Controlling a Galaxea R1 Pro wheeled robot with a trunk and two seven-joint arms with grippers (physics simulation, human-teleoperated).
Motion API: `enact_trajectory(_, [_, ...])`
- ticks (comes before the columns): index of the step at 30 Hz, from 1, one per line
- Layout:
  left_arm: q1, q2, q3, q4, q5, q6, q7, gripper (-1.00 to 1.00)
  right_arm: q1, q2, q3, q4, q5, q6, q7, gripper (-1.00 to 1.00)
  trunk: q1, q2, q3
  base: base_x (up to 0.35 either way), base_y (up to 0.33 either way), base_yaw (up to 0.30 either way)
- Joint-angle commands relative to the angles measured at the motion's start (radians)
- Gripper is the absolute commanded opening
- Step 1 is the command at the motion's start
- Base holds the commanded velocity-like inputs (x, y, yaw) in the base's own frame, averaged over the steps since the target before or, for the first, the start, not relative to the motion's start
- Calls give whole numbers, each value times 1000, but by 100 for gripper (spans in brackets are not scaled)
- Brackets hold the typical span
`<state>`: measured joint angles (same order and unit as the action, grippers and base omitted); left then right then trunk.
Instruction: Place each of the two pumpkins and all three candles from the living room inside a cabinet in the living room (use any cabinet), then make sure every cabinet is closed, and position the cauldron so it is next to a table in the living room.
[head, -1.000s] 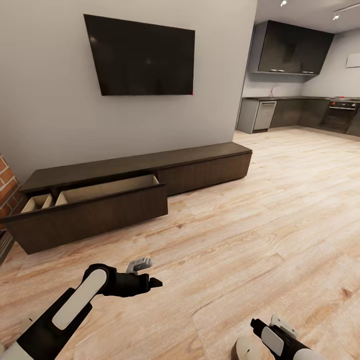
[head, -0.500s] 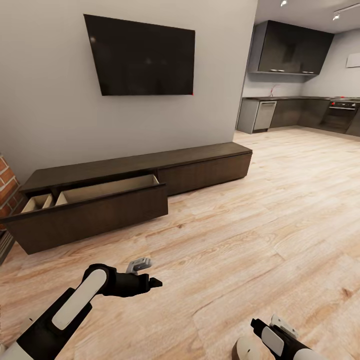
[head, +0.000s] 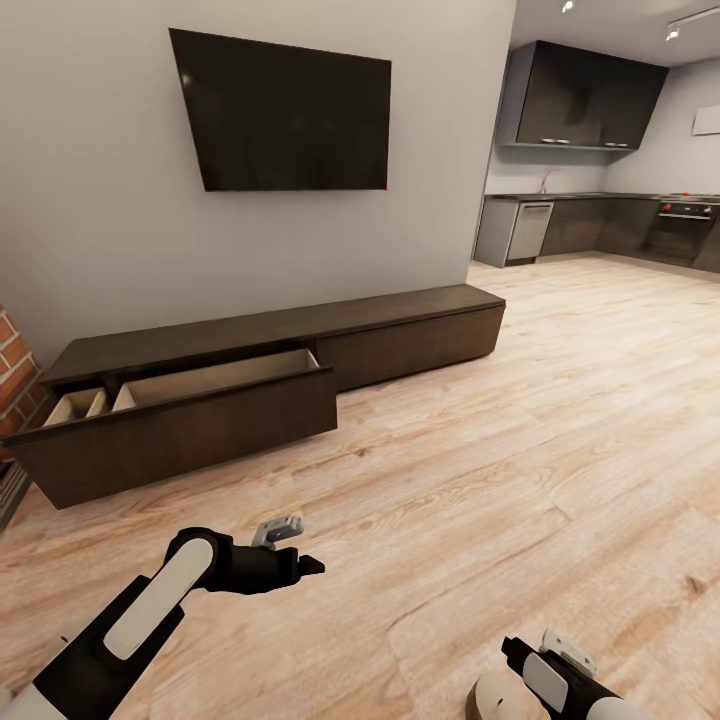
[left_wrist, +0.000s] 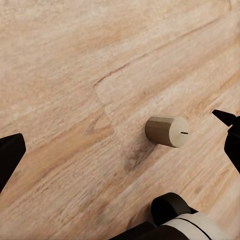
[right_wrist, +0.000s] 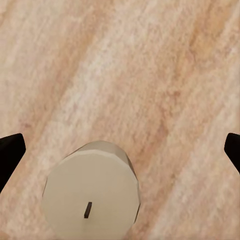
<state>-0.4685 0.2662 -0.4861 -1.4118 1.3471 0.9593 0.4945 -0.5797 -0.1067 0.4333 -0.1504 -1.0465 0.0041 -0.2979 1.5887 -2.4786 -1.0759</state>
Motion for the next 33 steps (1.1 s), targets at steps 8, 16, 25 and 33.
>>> enact_trajectory(8, [-1,1,-2,-1,11,-1,10,100,0,-1,8,-3,-9,0,-6,100,0,0,-1,-47,32,0])
enact_trajectory(16, [-1,1,-2,-1,10,-1,10,100,0,-1,8,-2,-9,0,-6,100,0,0,-1,-72,63,0])
enact_trajectory(25, [-1,0,-2,0,10,-1,10,100,0,-1,8,-2,-9,0,-6,100,0,0,-1,24,119,0])
enact_trajectory(33, [-1,-1,-2,0,10,-2,11,100,0,-1,8,-2,-9,0,-6,100,0,0,-1,1,41,0])
